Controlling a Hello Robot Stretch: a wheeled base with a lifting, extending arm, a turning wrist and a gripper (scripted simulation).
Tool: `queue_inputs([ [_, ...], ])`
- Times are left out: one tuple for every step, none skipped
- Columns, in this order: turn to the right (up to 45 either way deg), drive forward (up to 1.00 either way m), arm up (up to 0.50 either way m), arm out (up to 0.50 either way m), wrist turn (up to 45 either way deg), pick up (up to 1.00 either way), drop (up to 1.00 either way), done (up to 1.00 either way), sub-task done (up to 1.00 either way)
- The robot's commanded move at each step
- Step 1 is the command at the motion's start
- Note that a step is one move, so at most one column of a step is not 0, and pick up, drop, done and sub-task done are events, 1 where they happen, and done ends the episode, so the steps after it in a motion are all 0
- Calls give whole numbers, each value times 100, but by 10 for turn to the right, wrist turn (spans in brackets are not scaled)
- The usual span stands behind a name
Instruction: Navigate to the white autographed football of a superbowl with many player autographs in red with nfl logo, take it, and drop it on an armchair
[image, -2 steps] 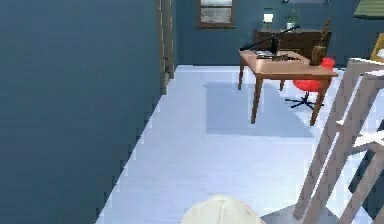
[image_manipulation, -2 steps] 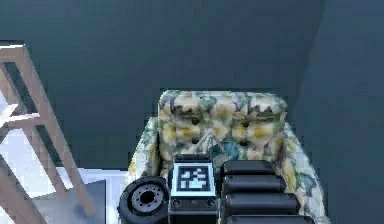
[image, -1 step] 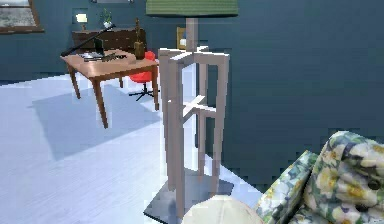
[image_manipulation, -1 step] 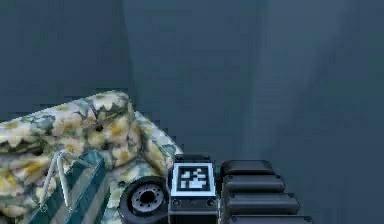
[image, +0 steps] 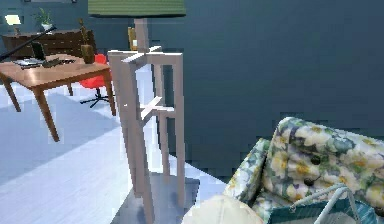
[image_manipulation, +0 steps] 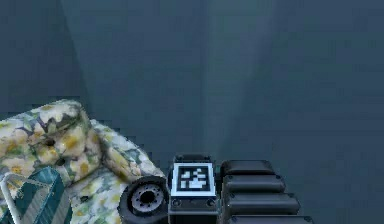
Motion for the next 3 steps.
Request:
queue_inputs([
  [0,0,0,30,0,0,0,0,0],
  [0,0,0,0,390,0,0,0,0],
  [0,0,-38,0,0,0,0,0,0],
])
